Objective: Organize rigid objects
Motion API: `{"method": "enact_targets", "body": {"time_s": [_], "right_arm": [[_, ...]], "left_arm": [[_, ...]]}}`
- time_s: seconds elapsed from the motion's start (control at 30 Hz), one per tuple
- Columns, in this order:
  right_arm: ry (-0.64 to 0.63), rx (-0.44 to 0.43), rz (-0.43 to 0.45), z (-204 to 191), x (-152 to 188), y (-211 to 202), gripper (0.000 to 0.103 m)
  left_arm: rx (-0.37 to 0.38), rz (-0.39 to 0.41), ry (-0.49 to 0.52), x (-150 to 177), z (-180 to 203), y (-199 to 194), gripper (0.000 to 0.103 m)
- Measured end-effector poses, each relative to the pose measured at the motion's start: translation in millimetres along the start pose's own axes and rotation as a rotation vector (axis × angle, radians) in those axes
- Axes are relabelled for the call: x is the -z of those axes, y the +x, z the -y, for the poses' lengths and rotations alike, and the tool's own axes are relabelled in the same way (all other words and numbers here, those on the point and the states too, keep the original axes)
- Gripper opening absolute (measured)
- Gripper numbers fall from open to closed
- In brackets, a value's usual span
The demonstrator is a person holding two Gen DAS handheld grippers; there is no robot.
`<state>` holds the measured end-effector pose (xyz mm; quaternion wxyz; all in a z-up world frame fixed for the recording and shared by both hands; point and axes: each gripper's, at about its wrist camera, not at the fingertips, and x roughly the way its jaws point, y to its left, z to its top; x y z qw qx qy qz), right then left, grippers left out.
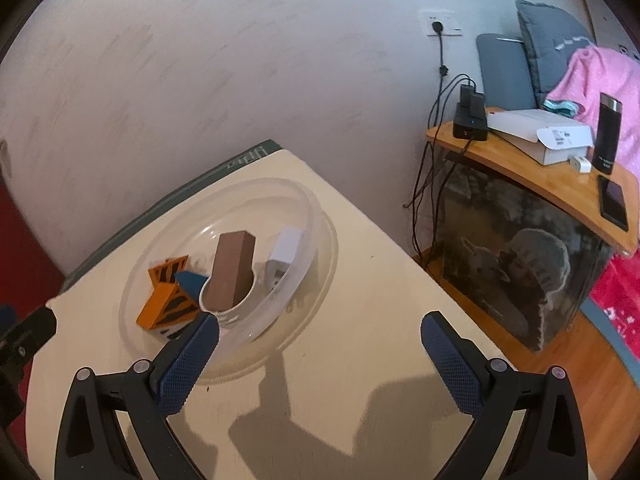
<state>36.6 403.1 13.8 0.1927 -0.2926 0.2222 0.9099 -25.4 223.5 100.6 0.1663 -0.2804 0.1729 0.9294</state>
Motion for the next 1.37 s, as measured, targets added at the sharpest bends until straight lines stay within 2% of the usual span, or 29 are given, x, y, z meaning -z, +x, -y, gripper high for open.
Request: {"method": "enact_targets", "body": {"time_s": [0.4,1.37], "right_arm": [[-0.151,-0.01,-0.03,-15.3,7.5,-8.0,0.103],[-0.159,-0.014,-0.051,-12.4,10.1,-5.1,0.103]], "left_arm": [[-0.015,-0.013,0.016,4.1,5.0,-2.5,0.098],[-0.022,-0.025,0.04,5.8,11.7,-1.8,0.098]]}}
